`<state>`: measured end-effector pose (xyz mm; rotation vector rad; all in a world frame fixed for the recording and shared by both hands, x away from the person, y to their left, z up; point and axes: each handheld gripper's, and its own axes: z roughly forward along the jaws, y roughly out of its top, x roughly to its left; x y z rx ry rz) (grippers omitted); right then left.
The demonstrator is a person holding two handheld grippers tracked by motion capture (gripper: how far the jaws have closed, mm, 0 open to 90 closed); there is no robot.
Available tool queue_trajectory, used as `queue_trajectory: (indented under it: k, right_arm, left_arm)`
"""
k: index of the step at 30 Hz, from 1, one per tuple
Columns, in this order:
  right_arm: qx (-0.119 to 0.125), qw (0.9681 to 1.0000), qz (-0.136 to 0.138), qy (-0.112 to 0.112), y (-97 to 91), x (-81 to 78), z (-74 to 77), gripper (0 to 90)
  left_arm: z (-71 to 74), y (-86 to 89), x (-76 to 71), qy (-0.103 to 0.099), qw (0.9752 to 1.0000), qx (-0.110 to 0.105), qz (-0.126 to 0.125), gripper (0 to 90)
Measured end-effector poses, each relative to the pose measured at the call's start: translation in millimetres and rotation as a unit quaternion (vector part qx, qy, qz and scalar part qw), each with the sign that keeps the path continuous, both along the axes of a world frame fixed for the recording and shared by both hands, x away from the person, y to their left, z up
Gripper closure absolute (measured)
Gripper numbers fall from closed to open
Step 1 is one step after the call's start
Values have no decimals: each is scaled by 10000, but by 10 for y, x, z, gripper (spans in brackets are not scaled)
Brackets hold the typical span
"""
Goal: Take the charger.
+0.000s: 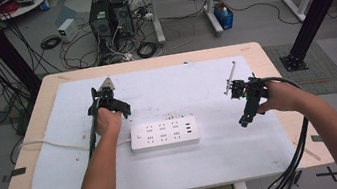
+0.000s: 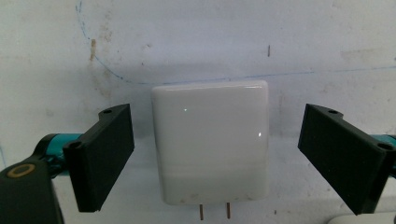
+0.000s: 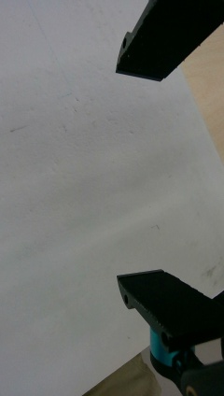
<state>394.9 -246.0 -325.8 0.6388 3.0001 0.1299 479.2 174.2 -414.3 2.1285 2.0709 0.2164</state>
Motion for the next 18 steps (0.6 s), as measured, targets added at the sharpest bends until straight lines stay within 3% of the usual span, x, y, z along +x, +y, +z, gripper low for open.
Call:
queue_trajectory:
  k: [13, 15, 18]
  right_arm:
    - [38, 10000, 13, 31, 12, 11, -1, 12]
    - [62, 10000, 10, 7, 11, 20, -5, 12]
    - [43, 10000, 0, 17, 14, 28, -12, 12]
  left_arm:
    - [-27, 19, -11, 31, 10000, -8, 19, 216]
    - [-10, 25, -17, -8, 10000, -6, -10, 298]
    - [1, 39, -24, -16, 10000, -4, -72, 329]
